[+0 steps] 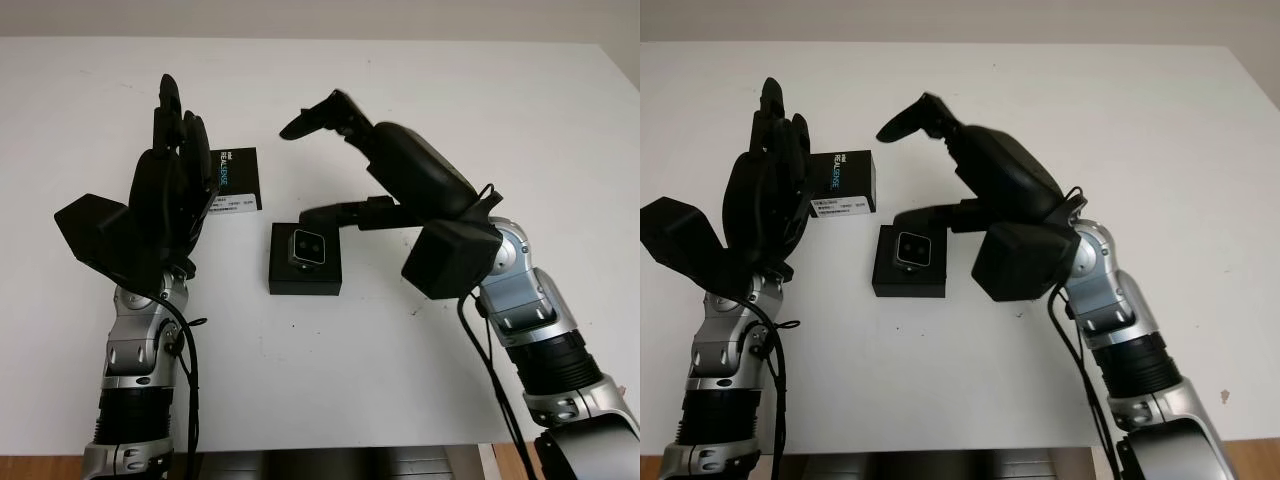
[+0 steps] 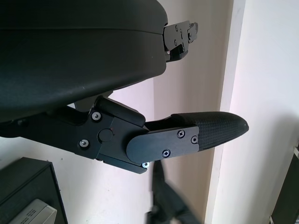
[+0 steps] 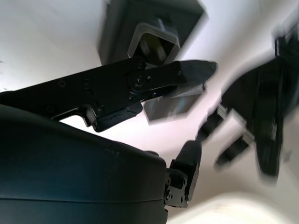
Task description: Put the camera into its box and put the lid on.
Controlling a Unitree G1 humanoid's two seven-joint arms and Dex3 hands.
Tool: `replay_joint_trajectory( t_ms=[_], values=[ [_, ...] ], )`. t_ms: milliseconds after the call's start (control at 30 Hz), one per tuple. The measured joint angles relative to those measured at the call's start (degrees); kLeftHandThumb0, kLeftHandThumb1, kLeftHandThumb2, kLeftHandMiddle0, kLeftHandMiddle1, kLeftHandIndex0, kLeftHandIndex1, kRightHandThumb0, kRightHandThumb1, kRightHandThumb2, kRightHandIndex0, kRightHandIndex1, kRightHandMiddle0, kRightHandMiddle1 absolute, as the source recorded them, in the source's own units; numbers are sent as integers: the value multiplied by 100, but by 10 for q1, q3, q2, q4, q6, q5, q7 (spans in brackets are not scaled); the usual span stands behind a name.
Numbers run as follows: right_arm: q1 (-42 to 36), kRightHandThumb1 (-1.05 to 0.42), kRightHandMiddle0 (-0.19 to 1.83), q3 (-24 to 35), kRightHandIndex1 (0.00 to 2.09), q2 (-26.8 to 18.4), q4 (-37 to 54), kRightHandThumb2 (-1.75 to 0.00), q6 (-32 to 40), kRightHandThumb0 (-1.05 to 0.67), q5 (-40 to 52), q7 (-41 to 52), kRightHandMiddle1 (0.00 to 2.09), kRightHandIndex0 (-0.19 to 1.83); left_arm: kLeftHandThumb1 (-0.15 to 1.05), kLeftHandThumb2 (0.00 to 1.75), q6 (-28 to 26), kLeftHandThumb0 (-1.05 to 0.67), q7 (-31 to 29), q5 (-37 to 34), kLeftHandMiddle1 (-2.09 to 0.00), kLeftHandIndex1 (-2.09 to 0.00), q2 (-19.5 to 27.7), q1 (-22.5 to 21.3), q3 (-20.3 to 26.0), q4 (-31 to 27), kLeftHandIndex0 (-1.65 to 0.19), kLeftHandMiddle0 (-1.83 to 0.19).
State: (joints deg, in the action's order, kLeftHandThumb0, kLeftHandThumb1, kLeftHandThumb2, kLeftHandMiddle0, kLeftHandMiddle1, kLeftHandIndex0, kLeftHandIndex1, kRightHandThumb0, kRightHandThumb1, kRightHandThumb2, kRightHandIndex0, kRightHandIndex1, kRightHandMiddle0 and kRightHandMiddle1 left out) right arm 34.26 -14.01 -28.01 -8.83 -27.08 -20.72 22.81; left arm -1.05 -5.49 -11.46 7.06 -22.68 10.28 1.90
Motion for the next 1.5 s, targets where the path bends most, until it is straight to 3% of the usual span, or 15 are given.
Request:
replay_joint_trajectory(
  t_ms=[267,467,767,1500],
  values=[
    [0,-105,-19,-25,1,-51,-60,-58,-176,-91,-83,-17,8,-18,105,62,-1,-82,2,-5,0,0,0,0,2,0,19,19],
    [0,-105,-19,-36,0,-71,-66,-55,-219,-95,-140,-33,3,-19,105,66,-4,-83,1,-2,0,0,7,0,1,0,19,19],
    [-3,-105,-19,-52,0,-76,-67,-58,-205,-96,-210,-44,0,-19,105,66,-6,-82,0,-2,0,0,9,4,1,-10,19,19],
    [5,-105,-19,-104,0,-58,-80,-54,-179,-94,-267,-92,0,-19,105,64,-20,-83,4,0,0,0,8,23,-2,-35,19,19]
  ],
)
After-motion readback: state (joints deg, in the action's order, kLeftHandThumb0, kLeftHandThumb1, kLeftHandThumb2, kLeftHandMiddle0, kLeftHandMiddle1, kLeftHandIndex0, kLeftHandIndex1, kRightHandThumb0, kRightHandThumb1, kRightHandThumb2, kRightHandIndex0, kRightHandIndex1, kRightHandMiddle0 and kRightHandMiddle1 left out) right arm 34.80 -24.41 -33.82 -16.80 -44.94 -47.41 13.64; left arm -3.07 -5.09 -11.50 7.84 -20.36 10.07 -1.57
